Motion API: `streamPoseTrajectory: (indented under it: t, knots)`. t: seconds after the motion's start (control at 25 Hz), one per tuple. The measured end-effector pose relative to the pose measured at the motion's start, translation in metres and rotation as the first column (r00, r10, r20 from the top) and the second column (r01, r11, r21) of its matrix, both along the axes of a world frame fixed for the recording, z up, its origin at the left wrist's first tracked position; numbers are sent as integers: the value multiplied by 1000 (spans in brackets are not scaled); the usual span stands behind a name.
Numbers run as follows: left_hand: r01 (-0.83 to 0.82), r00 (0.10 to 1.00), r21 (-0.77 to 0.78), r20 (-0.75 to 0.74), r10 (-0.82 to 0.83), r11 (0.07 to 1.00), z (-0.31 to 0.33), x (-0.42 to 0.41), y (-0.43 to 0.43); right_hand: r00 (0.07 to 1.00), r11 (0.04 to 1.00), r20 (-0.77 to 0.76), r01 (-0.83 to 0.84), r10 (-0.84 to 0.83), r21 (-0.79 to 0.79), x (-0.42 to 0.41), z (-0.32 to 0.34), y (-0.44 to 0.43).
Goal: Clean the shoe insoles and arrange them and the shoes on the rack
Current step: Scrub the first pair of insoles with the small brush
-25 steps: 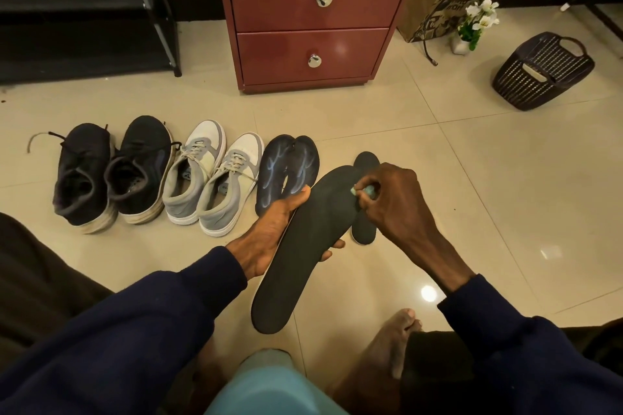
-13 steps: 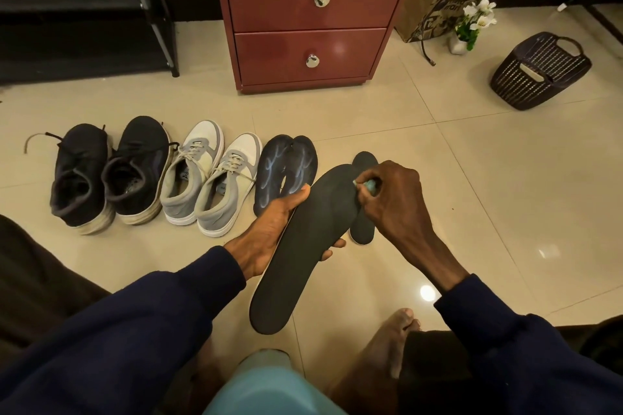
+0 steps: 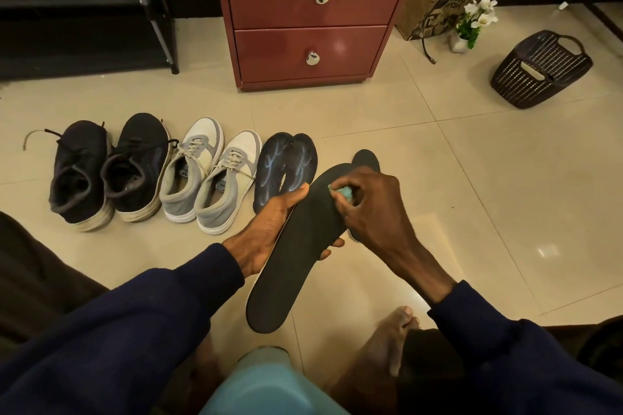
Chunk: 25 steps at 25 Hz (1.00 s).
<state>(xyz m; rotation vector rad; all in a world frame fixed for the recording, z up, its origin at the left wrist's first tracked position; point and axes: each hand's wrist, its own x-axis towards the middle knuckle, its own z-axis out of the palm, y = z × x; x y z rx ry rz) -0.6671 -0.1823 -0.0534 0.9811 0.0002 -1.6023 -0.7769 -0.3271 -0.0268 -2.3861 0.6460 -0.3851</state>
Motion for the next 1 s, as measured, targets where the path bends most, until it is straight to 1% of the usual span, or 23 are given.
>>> streamPoseTrajectory:
  t: [0.04,0.08,0.12,0.16,0.2,0.24,0.28,0.32,0.36,0.4,0.44,0.52,0.56,0.6,0.68,0.72,0.76,0.8,0.84,0.92,0.96,1.0]
  knots:
    - [-7,1000,7,6,7,1000,-2,0,1,994,991,-34,-99,103,95,0,1,10]
    - [-11,1000,13,8,11,1000,-3,0,1,979,971,-64,-181,193,158,0,2,15]
    - [-10,1000,11,12,10,1000,-3,-1,1,972,966,-79,-209,223,153,1,4,13]
    - [-1,1000,2,13,1,1000,-3,-2,0,982,981,-73,-166,174,102,3,5,6]
    - [9,1000,-13,11,-9,1000,-2,-2,-1,995,996,-51,-82,83,31,5,5,-5]
    - [18,1000,-24,4,-18,1000,0,-1,-2,999,998,-23,24,-26,-50,6,5,-15]
    - [25,1000,-32,1,-25,999,2,-1,-2,993,988,5,118,-118,-95,5,6,-22]
    - [35,999,-36,3,-35,999,4,-1,-2,986,980,37,167,-164,-105,4,4,-23]
    - [44,999,-34,5,-43,998,3,0,-1,986,982,53,163,-159,-90,3,3,-18]
    - [49,999,-26,3,-49,998,4,-1,-1,994,993,49,100,-97,-60,3,1,-10]
    - [41,999,-11,3,-41,999,3,-1,-1,1000,1000,29,-1,2,-18,2,1,2]
    - [7,1000,7,6,-7,1000,-2,-1,0,978,977,-19,-208,210,49,2,2,19]
    - [8,1000,-6,-6,-8,1000,-2,0,0,970,970,-29,-239,240,36,4,4,17]
    - [24,1000,-28,-16,-25,999,-3,0,-1,981,981,-15,-193,193,-1,6,5,10]
    - [67,998,-55,-15,-68,996,-1,1,-2,1000,994,20,7,-5,-106,10,7,-12]
    - [77,997,-51,-5,-77,996,-1,1,-3,996,986,28,93,-90,-135,9,8,-19]
    - [80,997,-42,6,-80,996,-2,1,-2,991,981,25,133,-131,-139,8,7,-20]
    - [85,996,-34,10,-85,996,-3,1,-2,993,985,15,116,-115,-124,7,5,-16]
    - [83,997,-28,3,-83,996,-3,1,-1,999,995,2,44,-44,-92,6,4,-6]
    - [52,998,-20,-25,-53,998,-4,0,0,988,988,-31,-154,154,-1,3,4,15]
    - [37,999,-14,-23,-38,999,-4,0,0,976,977,-44,-215,215,12,3,5,17]
    - [34,999,-14,-16,-34,999,-4,1,0,977,977,-48,-211,209,-29,4,5,12]
